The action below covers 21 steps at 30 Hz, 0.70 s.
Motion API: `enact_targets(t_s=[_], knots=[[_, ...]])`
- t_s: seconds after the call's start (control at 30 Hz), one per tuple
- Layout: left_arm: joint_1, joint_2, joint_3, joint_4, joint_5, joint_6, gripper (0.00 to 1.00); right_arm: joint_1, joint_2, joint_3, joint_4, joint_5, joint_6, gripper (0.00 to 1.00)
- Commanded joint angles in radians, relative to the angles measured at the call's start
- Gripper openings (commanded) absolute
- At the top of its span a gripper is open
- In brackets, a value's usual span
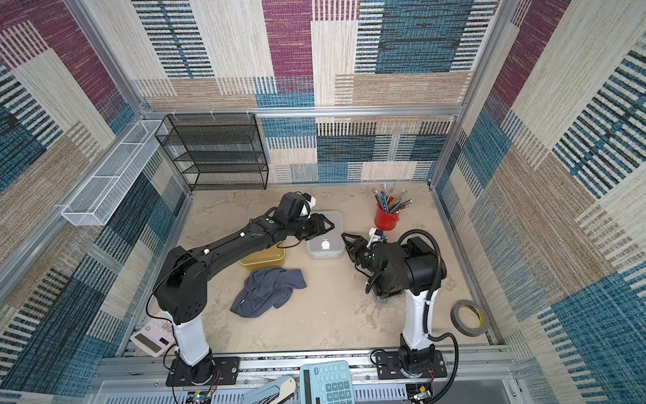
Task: Wipe the insides of the lunch boxes
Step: Open the fastener of the lunch box.
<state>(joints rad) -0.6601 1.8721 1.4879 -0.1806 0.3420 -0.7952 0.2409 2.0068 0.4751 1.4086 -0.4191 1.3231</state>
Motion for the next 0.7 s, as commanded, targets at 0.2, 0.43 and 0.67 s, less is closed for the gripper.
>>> enact_targets(t_s=[0.2, 0.43, 0.67], knots=[[0.046, 0.006, -0.067, -0.055, -0.012, 0.056, 0.57, 0.003, 0.016, -0.007, 0.157, -0.01, 0.019, 0.54], [0.053, 0.052, -0.08, -0.067, -0.015, 0.081, 0.57, 0.005, 0.031, 0.002, 0.185, -0.013, 0.033, 0.52], [0.043, 0.076, -0.112, -0.024, 0.016, 0.044, 0.57, 0.022, 0.055, 0.004, 0.239, 0.015, 0.071, 0.51]])
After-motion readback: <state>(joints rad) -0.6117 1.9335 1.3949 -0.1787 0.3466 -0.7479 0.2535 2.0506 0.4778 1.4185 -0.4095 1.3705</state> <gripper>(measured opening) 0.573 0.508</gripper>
